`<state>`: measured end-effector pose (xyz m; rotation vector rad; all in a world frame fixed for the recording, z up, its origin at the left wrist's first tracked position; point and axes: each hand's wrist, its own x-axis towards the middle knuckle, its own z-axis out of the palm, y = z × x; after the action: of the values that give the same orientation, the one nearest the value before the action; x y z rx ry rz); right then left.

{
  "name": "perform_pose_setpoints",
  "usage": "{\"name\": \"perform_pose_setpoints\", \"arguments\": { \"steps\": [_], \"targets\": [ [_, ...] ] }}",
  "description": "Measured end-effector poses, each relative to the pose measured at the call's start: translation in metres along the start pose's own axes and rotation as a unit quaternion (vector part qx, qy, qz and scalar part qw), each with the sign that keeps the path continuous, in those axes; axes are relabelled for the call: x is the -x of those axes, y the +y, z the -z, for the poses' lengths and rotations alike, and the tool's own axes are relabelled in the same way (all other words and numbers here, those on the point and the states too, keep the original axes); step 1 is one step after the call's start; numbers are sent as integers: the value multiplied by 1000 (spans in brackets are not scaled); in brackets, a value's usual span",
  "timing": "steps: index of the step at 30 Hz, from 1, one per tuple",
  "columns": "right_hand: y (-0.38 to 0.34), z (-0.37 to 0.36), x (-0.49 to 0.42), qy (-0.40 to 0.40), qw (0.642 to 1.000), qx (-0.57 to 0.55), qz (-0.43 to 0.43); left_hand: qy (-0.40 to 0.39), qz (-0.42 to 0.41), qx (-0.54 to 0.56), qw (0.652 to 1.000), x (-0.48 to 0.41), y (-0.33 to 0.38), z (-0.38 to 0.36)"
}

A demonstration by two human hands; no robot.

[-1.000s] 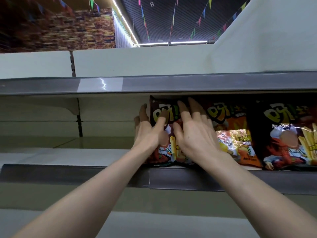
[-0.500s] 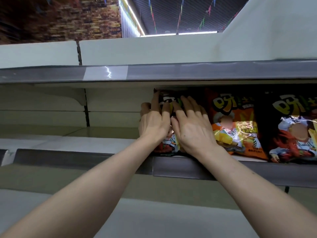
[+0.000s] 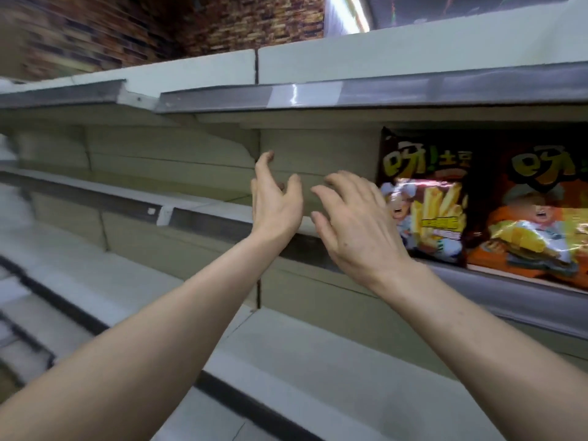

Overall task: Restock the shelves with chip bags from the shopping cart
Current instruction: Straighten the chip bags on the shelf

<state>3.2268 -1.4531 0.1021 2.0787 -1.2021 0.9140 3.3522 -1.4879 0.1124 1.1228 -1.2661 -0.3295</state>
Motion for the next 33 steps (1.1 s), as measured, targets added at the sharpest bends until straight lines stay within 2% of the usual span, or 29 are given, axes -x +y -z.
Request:
{"name": "perform_pose_setpoints", "arguments": {
  "steps": [11, 17, 25, 33],
  "targets": [
    [-128, -51, -15, -64, 982, -143, 102, 99, 135, -160, 973, 24, -68, 142],
    [-207, -85, -21, -141, 958, -198, 155, 94, 236, -249, 935, 47, -109, 215],
    [-307, -148, 11, -255, 918, -237, 192, 115, 367, -271, 883, 88, -191, 321],
    [-403, -229, 79, -377, 866, -245, 216, 113, 509, -239, 819, 158, -316, 397]
  ]
}}
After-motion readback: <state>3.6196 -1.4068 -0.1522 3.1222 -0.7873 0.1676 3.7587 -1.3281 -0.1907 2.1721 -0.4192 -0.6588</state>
